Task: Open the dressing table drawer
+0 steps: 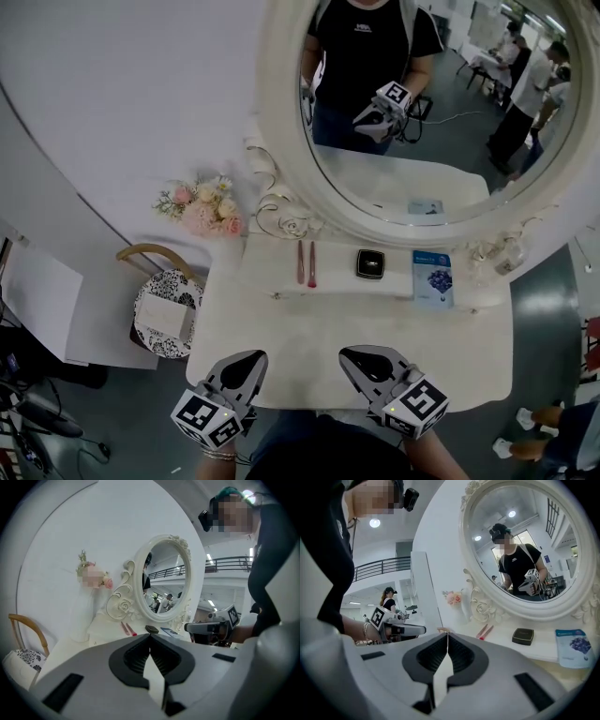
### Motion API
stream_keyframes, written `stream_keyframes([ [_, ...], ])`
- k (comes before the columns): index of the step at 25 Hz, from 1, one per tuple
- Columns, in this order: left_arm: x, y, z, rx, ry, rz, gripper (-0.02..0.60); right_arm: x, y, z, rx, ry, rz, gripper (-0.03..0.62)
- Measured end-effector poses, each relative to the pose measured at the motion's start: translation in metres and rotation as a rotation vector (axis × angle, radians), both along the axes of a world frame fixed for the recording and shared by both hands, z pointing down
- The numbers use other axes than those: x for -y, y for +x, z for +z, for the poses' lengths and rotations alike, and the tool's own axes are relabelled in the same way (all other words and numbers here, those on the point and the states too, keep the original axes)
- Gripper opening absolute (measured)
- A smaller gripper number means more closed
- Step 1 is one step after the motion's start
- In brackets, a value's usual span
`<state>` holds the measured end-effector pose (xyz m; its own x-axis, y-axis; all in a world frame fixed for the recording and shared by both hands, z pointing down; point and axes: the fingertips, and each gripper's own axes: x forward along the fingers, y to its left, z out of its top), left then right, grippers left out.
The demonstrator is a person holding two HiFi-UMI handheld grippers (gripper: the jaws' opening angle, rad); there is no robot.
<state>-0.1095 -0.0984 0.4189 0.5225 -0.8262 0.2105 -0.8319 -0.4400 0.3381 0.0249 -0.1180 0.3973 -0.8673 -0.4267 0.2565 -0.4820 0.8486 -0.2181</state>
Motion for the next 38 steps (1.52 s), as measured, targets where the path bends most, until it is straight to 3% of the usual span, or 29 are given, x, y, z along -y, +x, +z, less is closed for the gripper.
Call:
stream_keyframes([
  [5, 0.025, -0.006, 0.006, -0.011, -0.004, 0.072, 0.017, 0.019, -0.012, -0.004, -0.010, -0.003, 0.030, 0.018],
  [9, 0.044, -0.011, 0.020, -0.036, -0.050, 0.116, 0.017, 0.029, -0.022, -0.004, -0.015, -0.014, 0.050, 0.018],
  [19, 0.083, -0.034, 0.062, 0.047, -0.142, 0.145, 0.017, 0.050, -0.036, 0.004, -0.045, -0.037, 0.112, 0.018],
  [30, 0.108, -0.038, 0.100, 0.059, -0.218, 0.193, 0.018, 0.056, -0.056, 0.020, -0.083, -0.093, 0.137, 0.018],
  [38, 0.120, -0.031, 0.113, 0.080, -0.217, 0.258, 0.018, 0.046, -0.066, 0.033, -0.111, -0.153, 0.134, 0.018],
])
